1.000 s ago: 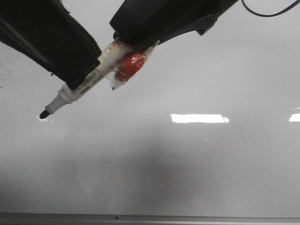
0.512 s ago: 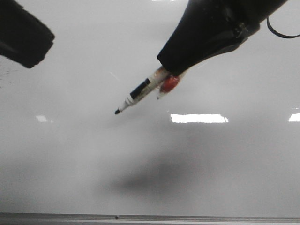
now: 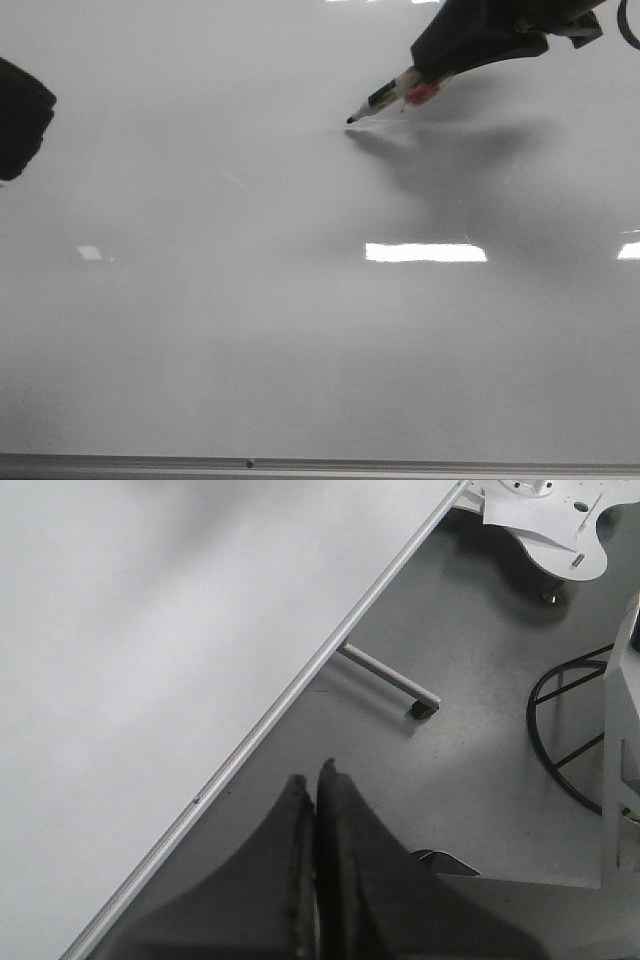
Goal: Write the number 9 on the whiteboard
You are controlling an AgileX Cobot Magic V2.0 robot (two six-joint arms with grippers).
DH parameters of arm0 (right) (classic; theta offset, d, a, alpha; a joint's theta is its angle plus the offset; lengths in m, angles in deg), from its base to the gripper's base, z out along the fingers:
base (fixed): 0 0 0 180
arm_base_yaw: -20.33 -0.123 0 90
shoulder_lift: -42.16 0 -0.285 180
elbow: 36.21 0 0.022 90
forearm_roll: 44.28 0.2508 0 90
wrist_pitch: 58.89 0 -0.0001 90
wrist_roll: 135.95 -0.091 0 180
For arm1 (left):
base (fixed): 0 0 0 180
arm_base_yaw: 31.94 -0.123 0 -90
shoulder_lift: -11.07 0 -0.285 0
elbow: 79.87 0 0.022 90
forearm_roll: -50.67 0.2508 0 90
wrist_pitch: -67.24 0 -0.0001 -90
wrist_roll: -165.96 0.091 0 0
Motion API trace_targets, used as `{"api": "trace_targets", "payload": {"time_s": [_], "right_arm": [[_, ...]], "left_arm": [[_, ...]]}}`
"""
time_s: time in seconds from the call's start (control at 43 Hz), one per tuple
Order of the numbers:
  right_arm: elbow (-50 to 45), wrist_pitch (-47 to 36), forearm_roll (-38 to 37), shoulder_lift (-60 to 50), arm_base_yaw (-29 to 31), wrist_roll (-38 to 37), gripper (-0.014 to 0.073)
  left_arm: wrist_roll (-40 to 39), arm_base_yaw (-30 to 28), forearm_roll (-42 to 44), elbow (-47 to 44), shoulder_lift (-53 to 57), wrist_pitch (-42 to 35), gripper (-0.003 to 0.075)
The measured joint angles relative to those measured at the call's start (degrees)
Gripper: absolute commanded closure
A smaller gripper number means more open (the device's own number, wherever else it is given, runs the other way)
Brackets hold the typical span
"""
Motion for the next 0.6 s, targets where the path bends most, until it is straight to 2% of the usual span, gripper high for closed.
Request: {"api": "trace_targets", "payload": {"time_s": [0.209, 0.372, 0.605], "right_arm": [[0.0, -1.2, 6.4, 0.6, 0.8, 5.5, 0.0662], [0.0, -1.7, 12.6, 2.3, -0.8, 10.8, 0.0662], [-0.2, -3.0, 12.9, 6.1, -5.4, 12.6, 0.0654]], "left_arm": [[0.0, -0.1, -0.1, 0.0, 0.0, -0.2, 0.0739], [0.0, -0.1, -0.4, 0.0, 0.0, -0.6, 0.0739], [0.0, -0.1, -0.4, 0.0, 0.0, -0.6, 0.0739]]}}
